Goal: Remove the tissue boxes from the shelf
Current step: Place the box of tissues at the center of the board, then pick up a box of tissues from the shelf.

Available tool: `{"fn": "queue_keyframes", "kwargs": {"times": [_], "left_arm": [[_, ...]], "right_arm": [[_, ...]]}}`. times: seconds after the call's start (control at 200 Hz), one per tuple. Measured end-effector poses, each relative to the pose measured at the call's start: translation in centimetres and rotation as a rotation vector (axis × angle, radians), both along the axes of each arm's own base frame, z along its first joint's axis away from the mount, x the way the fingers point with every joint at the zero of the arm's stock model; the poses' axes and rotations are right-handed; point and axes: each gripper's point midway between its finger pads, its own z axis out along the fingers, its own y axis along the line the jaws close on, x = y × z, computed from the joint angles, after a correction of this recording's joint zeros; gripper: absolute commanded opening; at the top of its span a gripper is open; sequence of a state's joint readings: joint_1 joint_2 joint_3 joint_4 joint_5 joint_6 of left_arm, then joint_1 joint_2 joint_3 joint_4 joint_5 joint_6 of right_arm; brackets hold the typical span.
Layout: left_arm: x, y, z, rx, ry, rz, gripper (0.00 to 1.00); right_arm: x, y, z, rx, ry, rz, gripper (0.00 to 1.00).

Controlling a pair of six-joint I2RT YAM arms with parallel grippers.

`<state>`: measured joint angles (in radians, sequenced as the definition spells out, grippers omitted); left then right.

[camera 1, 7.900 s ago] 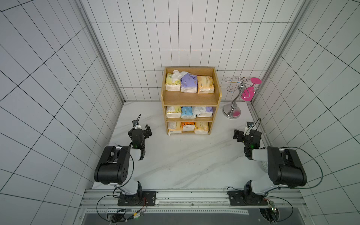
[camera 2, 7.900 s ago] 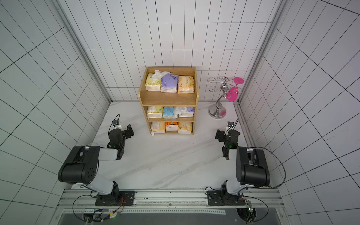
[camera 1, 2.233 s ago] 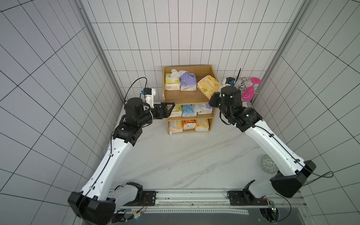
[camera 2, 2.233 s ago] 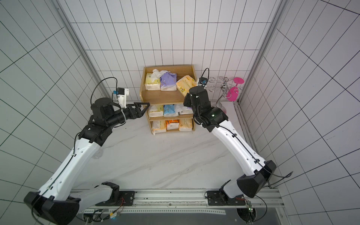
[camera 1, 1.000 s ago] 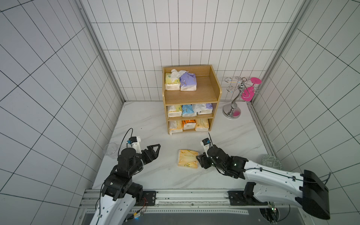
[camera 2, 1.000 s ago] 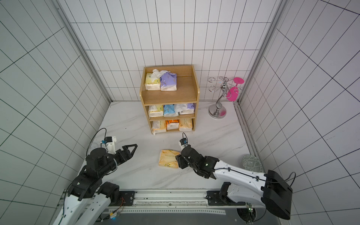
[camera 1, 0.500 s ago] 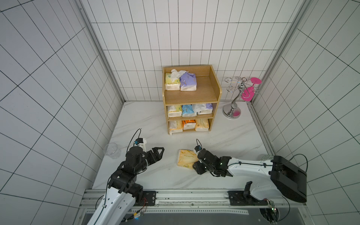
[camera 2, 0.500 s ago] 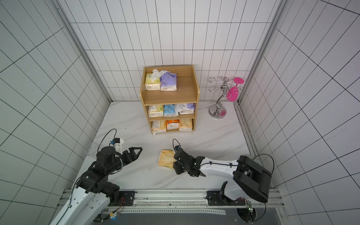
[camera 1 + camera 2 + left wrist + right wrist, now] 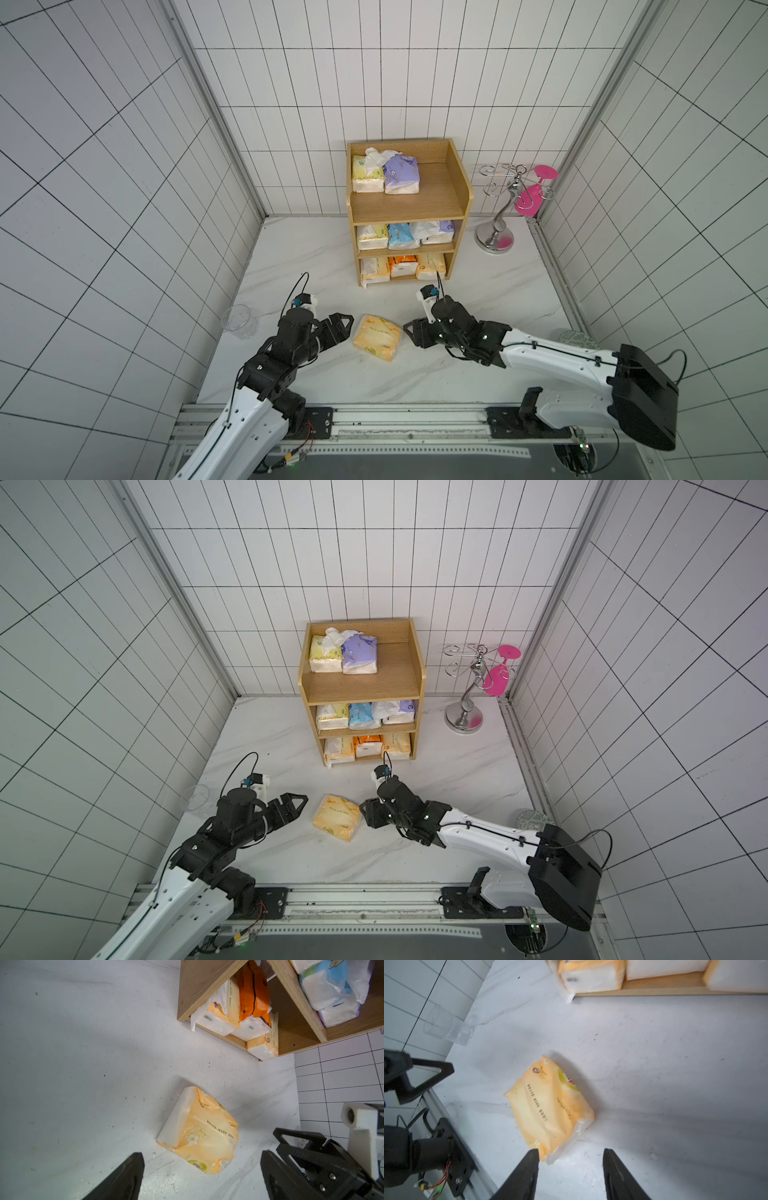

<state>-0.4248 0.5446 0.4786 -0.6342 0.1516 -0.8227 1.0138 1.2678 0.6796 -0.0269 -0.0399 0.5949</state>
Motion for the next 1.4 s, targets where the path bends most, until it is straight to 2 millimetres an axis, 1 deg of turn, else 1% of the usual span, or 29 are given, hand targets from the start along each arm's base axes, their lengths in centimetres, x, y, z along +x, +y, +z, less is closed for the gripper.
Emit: {"fn": "queue_keyframes", "kwargs": {"times": [0.055,0.11,0.18,0.27,0.325,0.375,0.45,0.545,0.66,0.73,0.77,0.84,0.909,1.039,1.079,1.139,1.194,1.214,1.224,1.239,1.249,1.274,1.289,1.309,1.319,1.334,1.404], "left_arm": [[0.0,-0.4,0.1,0.001,-0.007,-0.009,0.92],[0.0,-1.0,0.4,-0.003,-0.02,-0.017,0.92],[0.1,-1.8,0.3,-0.002,-0.024,-0.03,0.92],[0.1,-2.9,-0.4,0.026,-0.009,-0.046,0.92],[0.0,-3.5,-1.1,0.055,0.005,-0.057,0.93],[-0.2,-3.9,-1.7,0.081,0.013,-0.065,0.93],[-0.3,-4.3,-2.1,0.113,0.017,-0.07,0.93],[0.1,-4.2,-1.7,0.13,0.005,-0.05,0.94],[0.8,-3.9,-0.3,0.137,-0.03,-0.02,0.96],[1.2,-3.7,1.0,0.142,-0.063,-0.005,0.97],[1.5,-3.5,1.9,0.144,-0.087,0.005,0.98],[1.8,-3.1,3.5,0.146,-0.139,0.024,0.98],[2.0,-2.4,4.9,0.153,-0.188,0.044,0.98],[2.3,-1.4,7.5,0.171,-0.267,0.064,0.98],[2.6,-1.2,8.5,0.177,-0.289,0.07,0.98],[3.3,-0.7,10.4,0.182,-0.326,0.087,0.98],[4.2,-0.3,12.3,0.182,-0.356,0.103,0.98],[4.6,-0.2,13.1,0.179,-0.371,0.112,0.98],[4.8,-0.1,13.4,0.176,-0.377,0.115,0.98],[5.1,-0.1,14.0,0.171,-0.387,0.119,0.98],[5.3,0.0,14.3,0.17,-0.394,0.124,0.98],[5.8,0.1,15.2,0.162,-0.411,0.13,0.98],[6.1,0.2,15.6,0.16,-0.417,0.134,0.98],[6.5,0.2,16.2,0.153,-0.429,0.138,0.98],[6.8,0.3,16.4,0.151,-0.434,0.141,0.98],[7.0,0.3,16.8,0.147,-0.441,0.144,0.98],[8.4,0.4,17.9,0.13,-0.462,0.148,0.98]], "right_arm": [[1.0,-0.8,-0.9,-0.026,0.011,-0.013,0.53],[1.3,-1.0,-2.2,-0.063,0.036,-0.003,0.52],[0.9,-0.7,-4.2,-0.108,0.085,0.036,0.51],[0.2,0.1,-6.4,-0.131,0.148,0.081,0.49],[-0.4,0.5,-7.5,-0.138,0.179,0.106,0.49],[-0.8,0.8,-8.0,-0.139,0.196,0.12,0.49],[-1.7,1.7,-8.0,-0.114,0.199,0.142,0.49],[-3.0,3.0,-7.5,-0.056,0.196,0.172,0.49],[-4.5,3.6,-7.1,-0.01,0.197,0.191,0.49],[-4.9,3.4,-6.5,0.007,0.188,0.188,0.49],[-4.8,3.0,-5.8,0.018,0.171,0.175,0.5],[-4.2,2.4,-3.5,0.053,0.123,0.148,0.51],[-3.2,1.5,-0.4,0.099,0.059,0.115,0.51],[-0.9,-1.4,5.5,0.149,-0.064,0.036,0.54],[-0.2,-2.2,7.6,0.158,-0.11,0.013,0.55],[0.9,-3.2,11.3,0.172,-0.182,-0.019,0.56],[2.0,-3.8,15.3,0.19,-0.25,-0.044,0.57],[2.5,-4.0,17.0,0.2,-0.279,-0.054,0.57],[2.7,-4.1,17.6,0.202,-0.287,-0.058,0.57],[3.0,-4.2,19.1,0.214,-0.308,-0.066,0.58],[3.2,-4.3,19.5,0.215,-0.316,-0.069,0.58],[3.7,-4.4,21.6,0.229,-0.343,-0.08,0.59],[4.0,-4.4,22.5,0.234,-0.354,-0.085,0.6],[4.5,-4.6,24.3,0.249,-0.379,-0.096,0.61],[4.7,-4.5,24.8,0.25,-0.384,-0.099,0.61],[5.2,-4.6,26.1,0.261,-0.403,-0.108,0.62],[7.0,-4.6,30.2,0.286,-0.45,-0.144,0.64]]}}
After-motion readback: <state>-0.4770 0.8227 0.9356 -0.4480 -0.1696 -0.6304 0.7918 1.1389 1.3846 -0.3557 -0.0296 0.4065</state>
